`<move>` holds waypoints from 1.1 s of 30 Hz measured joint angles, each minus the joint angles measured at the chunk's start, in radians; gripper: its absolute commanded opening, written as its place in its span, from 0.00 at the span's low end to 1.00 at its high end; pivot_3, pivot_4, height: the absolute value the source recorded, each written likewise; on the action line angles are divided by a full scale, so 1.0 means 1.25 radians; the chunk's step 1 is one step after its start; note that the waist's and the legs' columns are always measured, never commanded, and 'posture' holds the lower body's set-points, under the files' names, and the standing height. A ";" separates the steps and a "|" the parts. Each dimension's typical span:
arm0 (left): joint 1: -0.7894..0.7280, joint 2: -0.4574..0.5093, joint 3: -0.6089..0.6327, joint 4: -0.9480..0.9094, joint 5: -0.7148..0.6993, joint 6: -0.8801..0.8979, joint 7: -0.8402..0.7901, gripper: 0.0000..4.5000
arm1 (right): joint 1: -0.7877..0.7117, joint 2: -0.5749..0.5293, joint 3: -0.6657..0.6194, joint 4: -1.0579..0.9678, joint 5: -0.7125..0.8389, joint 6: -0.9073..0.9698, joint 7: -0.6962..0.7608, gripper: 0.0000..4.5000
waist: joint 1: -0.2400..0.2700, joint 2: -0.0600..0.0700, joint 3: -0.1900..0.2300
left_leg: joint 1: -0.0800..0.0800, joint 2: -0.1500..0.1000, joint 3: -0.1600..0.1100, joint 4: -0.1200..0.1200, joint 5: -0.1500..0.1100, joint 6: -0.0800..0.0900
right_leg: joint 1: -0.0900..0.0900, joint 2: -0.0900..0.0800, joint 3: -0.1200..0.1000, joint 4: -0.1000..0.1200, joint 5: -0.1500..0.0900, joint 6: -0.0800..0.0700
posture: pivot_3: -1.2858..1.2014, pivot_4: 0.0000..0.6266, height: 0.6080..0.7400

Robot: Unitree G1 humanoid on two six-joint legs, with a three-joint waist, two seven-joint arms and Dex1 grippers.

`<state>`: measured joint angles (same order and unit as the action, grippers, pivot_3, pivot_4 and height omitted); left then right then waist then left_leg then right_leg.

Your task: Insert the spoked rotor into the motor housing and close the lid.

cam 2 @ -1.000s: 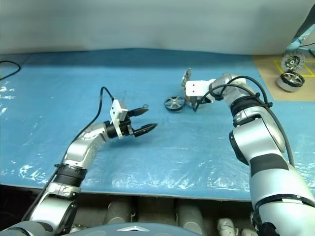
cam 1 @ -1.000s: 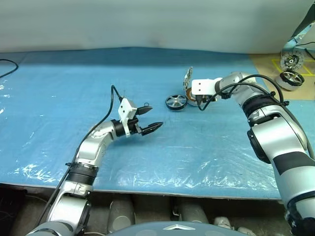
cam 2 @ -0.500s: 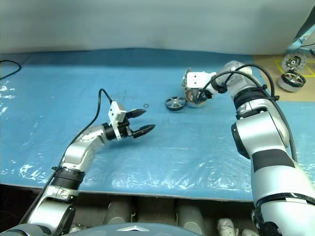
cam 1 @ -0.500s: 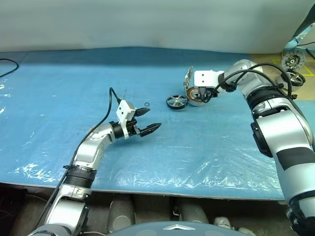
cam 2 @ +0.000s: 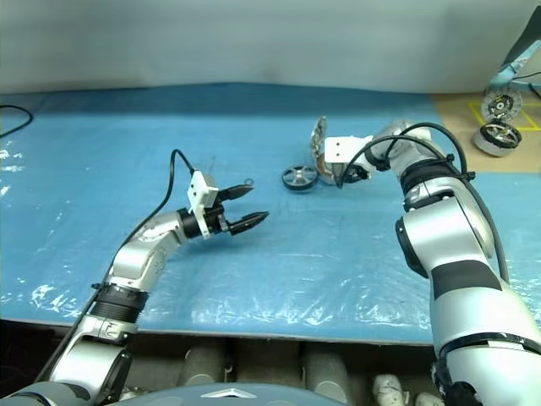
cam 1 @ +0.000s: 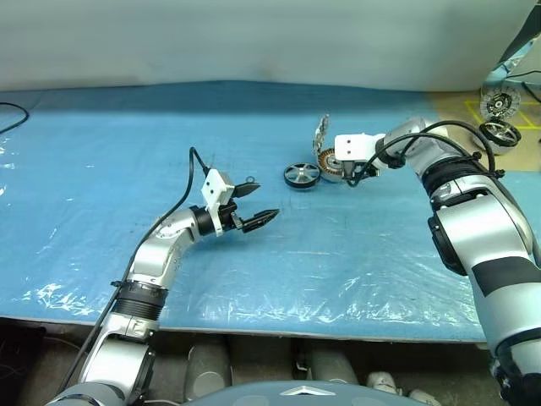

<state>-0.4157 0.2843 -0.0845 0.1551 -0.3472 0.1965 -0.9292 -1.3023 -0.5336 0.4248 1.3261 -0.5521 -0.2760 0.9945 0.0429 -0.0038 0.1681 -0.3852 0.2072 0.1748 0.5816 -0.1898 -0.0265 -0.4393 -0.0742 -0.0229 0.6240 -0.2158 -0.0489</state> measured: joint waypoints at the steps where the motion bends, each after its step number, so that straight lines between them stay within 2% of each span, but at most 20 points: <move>1: 0.000 0.000 0.000 0.000 0.000 0.000 0.000 1.00 | 0.000 0.003 0.001 0.002 -0.001 0.004 -0.004 0.58 | 0.000 0.000 0.000 | 0.000 0.000 0.000 0.000 0.000 0.000 | 0.000 0.000 0.000 0.000 0.000 0.000 | 0.52 0.24 1.00; 20: 0.014 -0.001 0.000 0.000 0.001 0.000 0.015 1.00 | 0.025 0.048 0.027 0.021 -0.040 0.030 -0.103 0.58 | 0.001 0.000 0.000 | 0.000 0.000 0.000 0.000 0.000 0.000 | 0.000 0.000 0.000 0.000 0.000 0.000 | 0.52 0.24 1.00; 24: 0.015 -0.003 -0.001 -0.001 0.001 0.000 0.016 1.00 | 0.027 0.046 0.033 0.020 -0.045 0.028 -0.101 0.44 | 0.001 0.000 0.000 | 0.001 0.000 0.000 0.000 0.000 0.000 | 0.001 0.000 0.000 0.000 0.000 0.000 | 0.52 0.24 1.00; 33: 0.020 -0.007 -0.001 -0.001 0.002 -0.001 0.018 1.00 | 0.036 0.021 0.017 -0.004 -0.026 0.038 -0.043 0.44 | 0.006 0.000 0.000 | 0.001 0.000 0.000 0.000 0.000 0.000 | 0.001 0.000 0.000 0.000 0.000 0.000 | 0.52 0.24 1.00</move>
<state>-0.3904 0.2761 -0.0855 0.1538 -0.3443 0.1958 -0.9064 -1.2576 -0.5079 0.4455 1.3216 -0.5851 -0.2289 0.9408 0.0505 -0.0038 0.1681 -0.3842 0.2073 0.1748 0.5818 -0.1899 -0.0266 -0.4376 -0.0747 -0.0229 0.6239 -0.2158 -0.0490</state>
